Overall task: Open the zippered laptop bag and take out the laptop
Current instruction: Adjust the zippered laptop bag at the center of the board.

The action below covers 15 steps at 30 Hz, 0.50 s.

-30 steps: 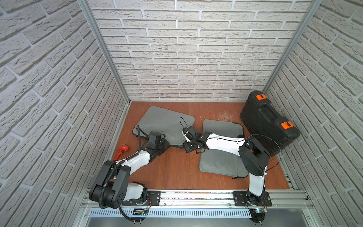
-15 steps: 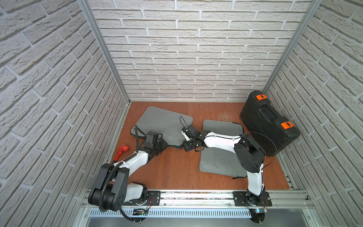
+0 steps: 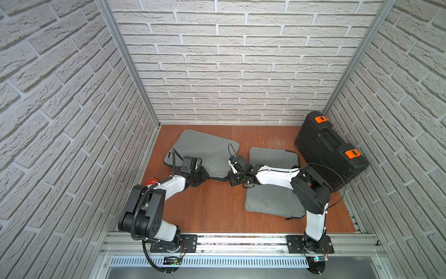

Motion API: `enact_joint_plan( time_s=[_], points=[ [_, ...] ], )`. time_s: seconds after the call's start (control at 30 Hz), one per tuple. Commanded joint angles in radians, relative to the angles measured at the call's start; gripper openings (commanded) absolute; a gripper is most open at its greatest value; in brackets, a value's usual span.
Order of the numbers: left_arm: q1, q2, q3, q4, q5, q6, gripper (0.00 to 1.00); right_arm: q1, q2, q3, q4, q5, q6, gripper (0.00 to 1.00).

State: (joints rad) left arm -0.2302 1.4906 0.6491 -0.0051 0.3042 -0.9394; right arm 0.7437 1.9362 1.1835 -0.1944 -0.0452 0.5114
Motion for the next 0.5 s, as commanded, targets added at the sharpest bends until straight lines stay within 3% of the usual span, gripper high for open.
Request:
enact_joint_plan(
  time_s=[0.0, 0.23, 0.47],
  points=[
    [0.028, 0.032, 0.054, 0.082, -0.059, 0.039, 0.05, -0.001, -0.037, -0.04, -0.113, 0.065, 0.05, 0.06],
    [0.009, -0.015, 0.023, 0.097, -0.079, -0.018, 0.59, 0.04, -0.038, -0.012, -0.123, 0.064, 0.058, 0.05],
    [-0.108, -0.166, -0.082, 0.018, -0.206, -0.115, 0.86, 0.046, -0.023, 0.003, -0.111, 0.033, 0.06, 0.06]
  ],
)
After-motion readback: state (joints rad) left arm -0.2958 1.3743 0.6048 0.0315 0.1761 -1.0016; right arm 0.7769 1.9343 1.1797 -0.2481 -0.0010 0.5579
